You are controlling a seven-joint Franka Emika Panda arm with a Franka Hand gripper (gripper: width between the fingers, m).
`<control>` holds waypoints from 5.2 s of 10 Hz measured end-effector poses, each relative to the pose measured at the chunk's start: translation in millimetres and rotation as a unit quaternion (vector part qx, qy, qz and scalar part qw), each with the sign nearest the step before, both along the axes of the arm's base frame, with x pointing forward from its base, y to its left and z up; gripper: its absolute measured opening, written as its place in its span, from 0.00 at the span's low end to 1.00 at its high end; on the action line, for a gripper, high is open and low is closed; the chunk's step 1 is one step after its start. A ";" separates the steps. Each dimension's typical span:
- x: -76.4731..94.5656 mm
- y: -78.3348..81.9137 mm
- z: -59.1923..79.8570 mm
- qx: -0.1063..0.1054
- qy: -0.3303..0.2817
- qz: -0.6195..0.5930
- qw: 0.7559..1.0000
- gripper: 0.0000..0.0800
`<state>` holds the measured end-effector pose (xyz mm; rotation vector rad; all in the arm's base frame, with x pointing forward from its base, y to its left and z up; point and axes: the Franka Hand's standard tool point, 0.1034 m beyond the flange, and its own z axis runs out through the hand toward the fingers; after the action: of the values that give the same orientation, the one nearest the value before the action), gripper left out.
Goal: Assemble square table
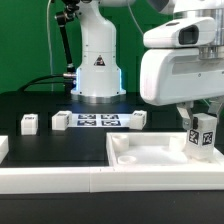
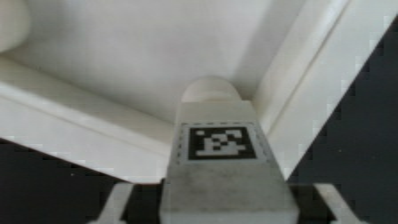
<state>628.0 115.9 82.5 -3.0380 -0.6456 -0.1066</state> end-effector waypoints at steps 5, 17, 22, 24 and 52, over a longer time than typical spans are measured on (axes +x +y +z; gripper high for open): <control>0.2 1.3 -0.5 0.014 0.003 -0.141 0.990 0.36; -2.4 -0.9 -2.2 0.061 0.025 -0.653 0.754 0.36; -1.3 -0.8 -1.0 0.058 0.023 -0.605 0.794 0.74; 0.2 -0.3 -2.2 0.052 0.016 -0.515 0.856 0.80; 0.5 -0.3 -2.7 0.047 -0.015 -0.462 0.885 0.36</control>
Offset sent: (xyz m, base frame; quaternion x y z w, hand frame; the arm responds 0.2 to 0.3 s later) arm 0.0000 0.0000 0.0000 0.0000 0.0000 0.1296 0.9916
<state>628.6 115.6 79.8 -2.9377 0.8239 -0.1930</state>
